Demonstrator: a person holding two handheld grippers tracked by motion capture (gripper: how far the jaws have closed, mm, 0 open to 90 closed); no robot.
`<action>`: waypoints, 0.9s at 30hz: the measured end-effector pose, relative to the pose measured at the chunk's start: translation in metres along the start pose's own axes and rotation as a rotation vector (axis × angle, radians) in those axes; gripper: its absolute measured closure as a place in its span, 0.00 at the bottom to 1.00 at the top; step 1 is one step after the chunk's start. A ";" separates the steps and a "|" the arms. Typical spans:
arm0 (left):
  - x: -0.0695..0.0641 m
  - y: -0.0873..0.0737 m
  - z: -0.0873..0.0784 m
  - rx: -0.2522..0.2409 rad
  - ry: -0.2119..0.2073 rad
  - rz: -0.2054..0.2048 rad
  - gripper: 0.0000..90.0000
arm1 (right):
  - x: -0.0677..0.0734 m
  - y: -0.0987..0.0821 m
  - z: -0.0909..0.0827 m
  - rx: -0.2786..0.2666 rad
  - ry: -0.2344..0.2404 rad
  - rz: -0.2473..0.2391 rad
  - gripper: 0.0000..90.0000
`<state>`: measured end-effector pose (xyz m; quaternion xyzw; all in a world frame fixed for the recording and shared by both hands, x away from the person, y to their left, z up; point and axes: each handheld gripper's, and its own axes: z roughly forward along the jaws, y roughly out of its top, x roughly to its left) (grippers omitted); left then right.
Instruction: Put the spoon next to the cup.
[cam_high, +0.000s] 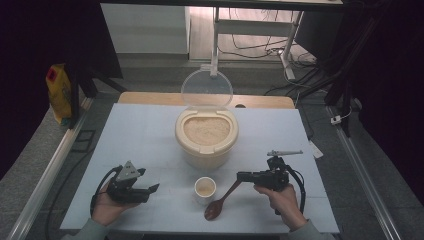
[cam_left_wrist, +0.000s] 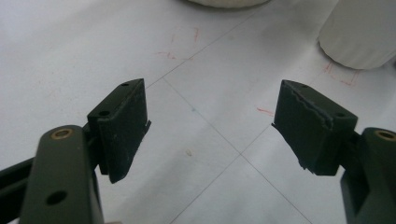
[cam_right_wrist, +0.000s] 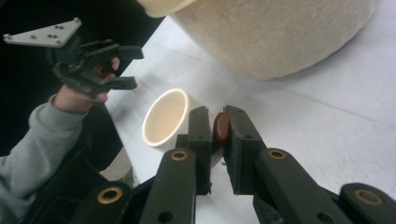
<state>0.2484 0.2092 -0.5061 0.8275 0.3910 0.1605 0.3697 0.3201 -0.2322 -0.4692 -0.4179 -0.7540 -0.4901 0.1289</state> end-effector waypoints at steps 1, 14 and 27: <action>0.000 0.000 0.000 0.000 0.000 0.000 0.28 | -0.001 0.000 0.002 -0.003 -0.009 0.000 0.89; 0.000 0.000 0.001 0.003 0.000 0.002 0.28 | -0.020 0.002 0.025 -0.001 -0.116 0.017 0.81; 0.000 -0.001 0.000 0.003 0.000 0.002 0.28 | -0.028 -0.006 0.043 0.055 -0.262 -0.045 0.67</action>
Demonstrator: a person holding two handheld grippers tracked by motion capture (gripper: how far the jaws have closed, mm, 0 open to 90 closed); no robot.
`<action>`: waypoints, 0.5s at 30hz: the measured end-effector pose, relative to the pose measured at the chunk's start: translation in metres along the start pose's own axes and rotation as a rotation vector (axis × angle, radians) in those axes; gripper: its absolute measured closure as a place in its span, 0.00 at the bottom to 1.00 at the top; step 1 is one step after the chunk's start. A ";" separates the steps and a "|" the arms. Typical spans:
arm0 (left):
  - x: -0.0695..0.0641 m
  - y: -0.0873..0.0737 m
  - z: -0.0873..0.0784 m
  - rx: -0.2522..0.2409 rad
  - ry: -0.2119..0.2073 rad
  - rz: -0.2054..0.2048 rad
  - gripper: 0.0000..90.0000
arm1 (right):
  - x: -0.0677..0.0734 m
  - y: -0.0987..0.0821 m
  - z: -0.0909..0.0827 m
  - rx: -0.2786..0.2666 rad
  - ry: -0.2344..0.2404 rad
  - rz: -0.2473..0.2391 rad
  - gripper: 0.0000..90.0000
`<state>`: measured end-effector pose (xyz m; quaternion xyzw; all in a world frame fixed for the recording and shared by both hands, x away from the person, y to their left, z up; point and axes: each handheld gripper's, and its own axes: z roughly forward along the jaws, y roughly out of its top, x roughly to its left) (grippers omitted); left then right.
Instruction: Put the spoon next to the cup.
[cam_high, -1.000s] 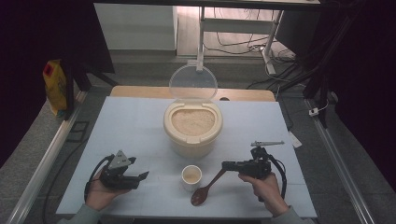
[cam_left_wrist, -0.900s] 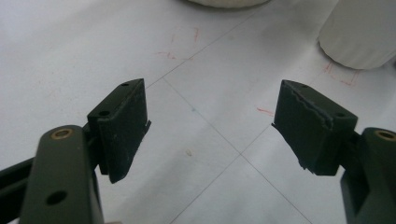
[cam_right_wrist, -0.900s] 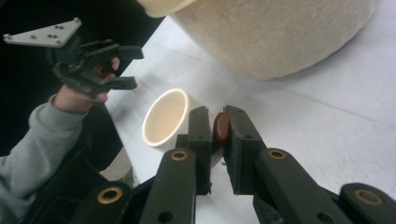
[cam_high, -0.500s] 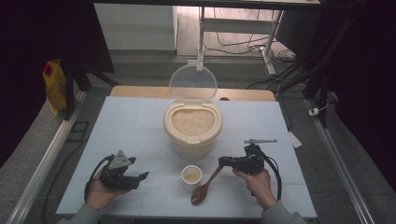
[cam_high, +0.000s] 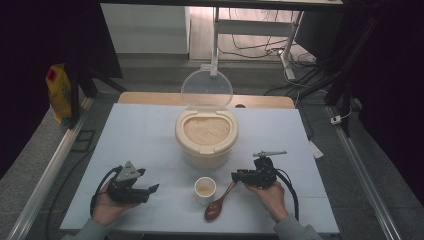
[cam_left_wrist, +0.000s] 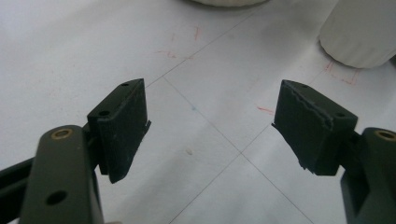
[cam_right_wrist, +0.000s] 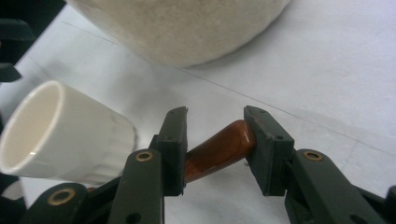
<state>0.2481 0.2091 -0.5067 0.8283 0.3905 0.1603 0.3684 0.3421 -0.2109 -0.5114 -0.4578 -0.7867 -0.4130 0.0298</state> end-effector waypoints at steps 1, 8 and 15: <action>0.000 0.000 0.000 0.000 0.000 0.000 0.28 | 0.000 0.000 0.001 -0.001 -0.008 -0.006 0.67; 0.000 0.000 0.000 0.001 0.000 0.000 0.28 | 0.002 0.000 0.006 0.011 -0.078 -0.061 0.60; 0.001 0.000 0.000 0.004 0.000 0.002 0.28 | 0.001 0.002 0.010 -0.007 -0.127 -0.087 0.54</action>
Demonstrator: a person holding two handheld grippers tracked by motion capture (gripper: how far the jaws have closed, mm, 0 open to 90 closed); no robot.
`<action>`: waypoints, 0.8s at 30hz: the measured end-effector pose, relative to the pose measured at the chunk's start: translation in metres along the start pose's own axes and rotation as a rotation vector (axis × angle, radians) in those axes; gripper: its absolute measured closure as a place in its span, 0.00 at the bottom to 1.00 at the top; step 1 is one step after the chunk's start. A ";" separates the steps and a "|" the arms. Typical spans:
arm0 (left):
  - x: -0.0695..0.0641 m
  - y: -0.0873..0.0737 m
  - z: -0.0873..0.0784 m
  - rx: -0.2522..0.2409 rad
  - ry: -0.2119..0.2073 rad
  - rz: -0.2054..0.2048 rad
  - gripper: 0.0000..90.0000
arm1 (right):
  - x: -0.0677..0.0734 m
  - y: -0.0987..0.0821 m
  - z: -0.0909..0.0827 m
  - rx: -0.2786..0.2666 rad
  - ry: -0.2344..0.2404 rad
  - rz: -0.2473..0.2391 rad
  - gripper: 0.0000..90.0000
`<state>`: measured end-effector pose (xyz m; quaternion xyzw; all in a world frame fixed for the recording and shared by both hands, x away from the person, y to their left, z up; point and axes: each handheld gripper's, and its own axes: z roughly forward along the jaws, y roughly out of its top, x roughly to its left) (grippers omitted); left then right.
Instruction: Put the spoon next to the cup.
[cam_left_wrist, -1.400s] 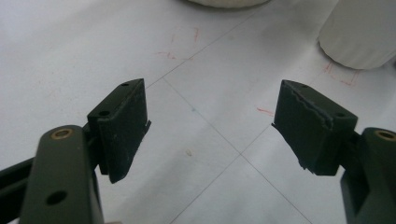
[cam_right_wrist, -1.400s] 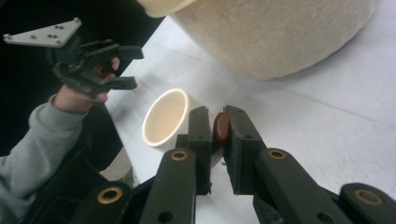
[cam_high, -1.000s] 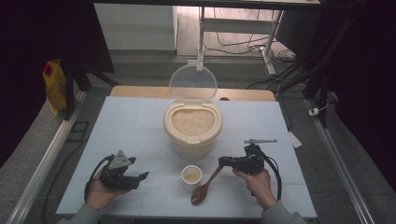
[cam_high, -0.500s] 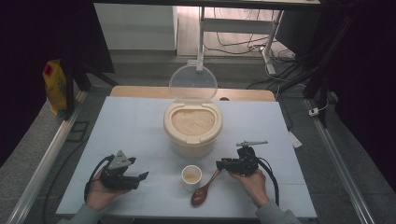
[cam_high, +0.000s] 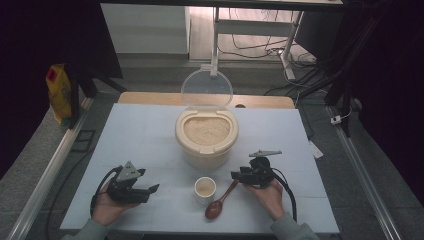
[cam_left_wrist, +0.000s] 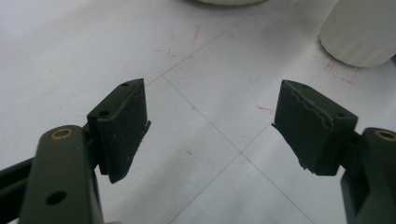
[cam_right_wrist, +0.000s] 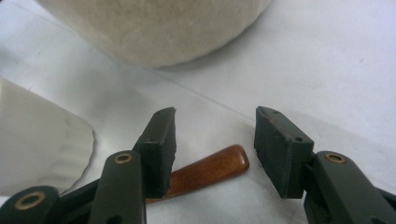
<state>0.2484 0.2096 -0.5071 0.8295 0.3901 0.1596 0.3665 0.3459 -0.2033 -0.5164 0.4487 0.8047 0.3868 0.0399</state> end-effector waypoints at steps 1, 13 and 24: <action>0.000 0.000 0.000 -0.004 0.000 -0.004 0.28 | 0.000 0.000 0.000 -0.007 -0.001 -0.007 0.54; 0.000 -0.002 -0.002 -0.012 0.000 -0.016 0.28 | -0.004 -0.011 -0.034 -0.135 -0.034 -0.156 0.49; -0.002 -0.001 -0.001 -0.011 -0.007 -0.018 0.28 | -0.020 -0.035 -0.069 -0.181 -0.090 -0.209 0.49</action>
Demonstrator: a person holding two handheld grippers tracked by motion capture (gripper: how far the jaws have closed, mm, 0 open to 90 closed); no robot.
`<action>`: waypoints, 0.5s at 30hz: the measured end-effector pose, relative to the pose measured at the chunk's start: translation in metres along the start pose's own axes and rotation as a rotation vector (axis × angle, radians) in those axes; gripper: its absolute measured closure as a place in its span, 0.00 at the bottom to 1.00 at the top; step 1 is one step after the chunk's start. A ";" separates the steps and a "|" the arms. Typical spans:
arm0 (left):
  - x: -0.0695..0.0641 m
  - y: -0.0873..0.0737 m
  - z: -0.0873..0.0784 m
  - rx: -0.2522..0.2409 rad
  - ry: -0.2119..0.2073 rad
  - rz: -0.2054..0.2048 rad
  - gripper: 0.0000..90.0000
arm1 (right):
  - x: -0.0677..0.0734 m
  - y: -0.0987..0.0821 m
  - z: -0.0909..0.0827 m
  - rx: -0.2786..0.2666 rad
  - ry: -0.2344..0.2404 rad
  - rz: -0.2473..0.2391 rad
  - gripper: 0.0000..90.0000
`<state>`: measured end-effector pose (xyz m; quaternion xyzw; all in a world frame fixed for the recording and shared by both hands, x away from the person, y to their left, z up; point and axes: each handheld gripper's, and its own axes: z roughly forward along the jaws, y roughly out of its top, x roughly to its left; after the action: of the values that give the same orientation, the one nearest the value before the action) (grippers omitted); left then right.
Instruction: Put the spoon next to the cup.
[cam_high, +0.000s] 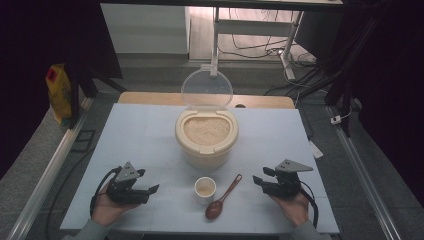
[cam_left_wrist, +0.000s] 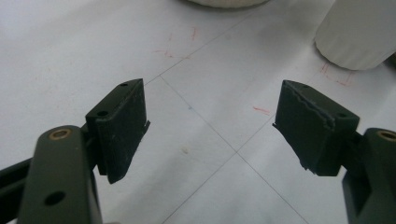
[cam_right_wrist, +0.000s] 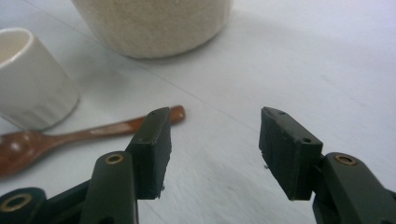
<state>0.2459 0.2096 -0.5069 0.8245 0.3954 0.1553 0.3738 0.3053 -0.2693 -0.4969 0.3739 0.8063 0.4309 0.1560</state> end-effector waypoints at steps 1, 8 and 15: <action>0.000 0.000 0.000 0.000 0.000 0.000 0.28 | -0.001 -0.001 -0.003 -0.003 -0.007 -0.004 0.49; 0.001 0.000 0.000 -0.002 -0.001 -0.003 0.27 | -0.008 -0.010 -0.019 -0.034 -0.013 -0.023 0.49; 0.001 0.000 0.000 -0.004 0.002 -0.002 0.28 | -0.010 -0.015 -0.025 -0.033 -0.011 -0.031 0.49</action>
<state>0.2464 0.2108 -0.5068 0.8232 0.3964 0.1564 0.3751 0.2909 -0.2967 -0.4951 0.3609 0.8040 0.4396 0.1734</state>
